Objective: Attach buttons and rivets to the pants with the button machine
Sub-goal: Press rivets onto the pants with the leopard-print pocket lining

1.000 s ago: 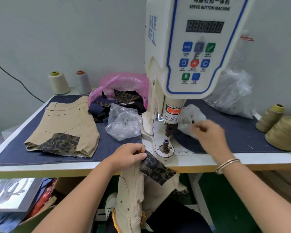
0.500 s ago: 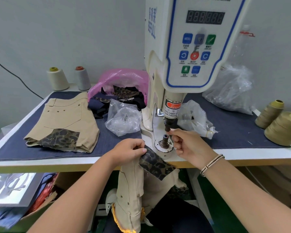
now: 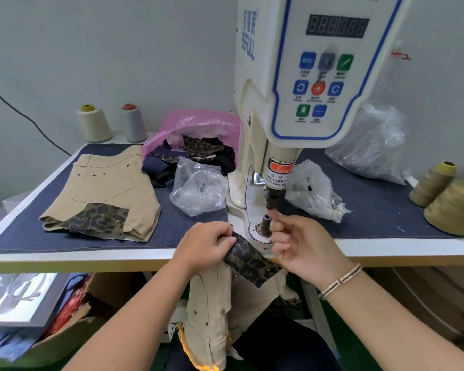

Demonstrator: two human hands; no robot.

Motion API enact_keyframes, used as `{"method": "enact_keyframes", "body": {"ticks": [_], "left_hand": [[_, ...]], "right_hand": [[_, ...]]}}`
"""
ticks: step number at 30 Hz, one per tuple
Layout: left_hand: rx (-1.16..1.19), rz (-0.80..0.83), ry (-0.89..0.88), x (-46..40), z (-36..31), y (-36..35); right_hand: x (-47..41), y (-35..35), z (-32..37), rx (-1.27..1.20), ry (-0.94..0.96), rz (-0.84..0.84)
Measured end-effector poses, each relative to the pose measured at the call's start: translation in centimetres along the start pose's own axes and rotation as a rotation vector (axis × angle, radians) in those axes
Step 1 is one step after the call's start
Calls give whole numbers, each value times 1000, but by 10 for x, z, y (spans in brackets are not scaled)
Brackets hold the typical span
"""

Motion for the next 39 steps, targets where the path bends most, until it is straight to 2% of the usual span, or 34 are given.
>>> {"method": "enact_keyframes", "body": {"ticks": [2, 4, 6, 11, 13, 15, 20, 24, 33, 39], "left_hand": [[-23, -33, -22, 1, 0, -2], [7, -26, -21, 1, -1, 0], [-30, 3, -7, 0, -2, 0], [46, -86, 60, -3, 6, -3], [30, -60, 75, -4, 5, -1], [33, -25, 58, -4, 3, 0], [8, 1, 97, -3, 5, 0], [-20, -19, 92, -5, 7, -2], [-39, -28, 45, -3, 9, -5], [-66, -57, 11, -4, 9, -4]], "right_hand": [[4, -11, -17, 52, -45, 48], [-1, -29, -32, 263, -50, 99], [-18, -52, -37, 534, 73, 87], [-92, -95, -22, 1458, 547, -113], [-122, -101, -19, 1777, 574, -177], [-144, -101, -19, 1977, 528, -281], [-167, -99, -33, 2202, 541, -388], [-174, -95, -32, 2245, 533, -405], [-176, -96, -34, 2392, 537, -322], [-175, -95, -35, 2392, 511, -289]]}}
Point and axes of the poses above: each hand's wrist, its own x-axis away from the middle knuckle, its own y-axis out of the back of the hand, z = x × y, the point moved 1 cm from there along -x, towards the middle knuckle, and after that the axes turned 5 degrees about z, right-handed, at the moved point
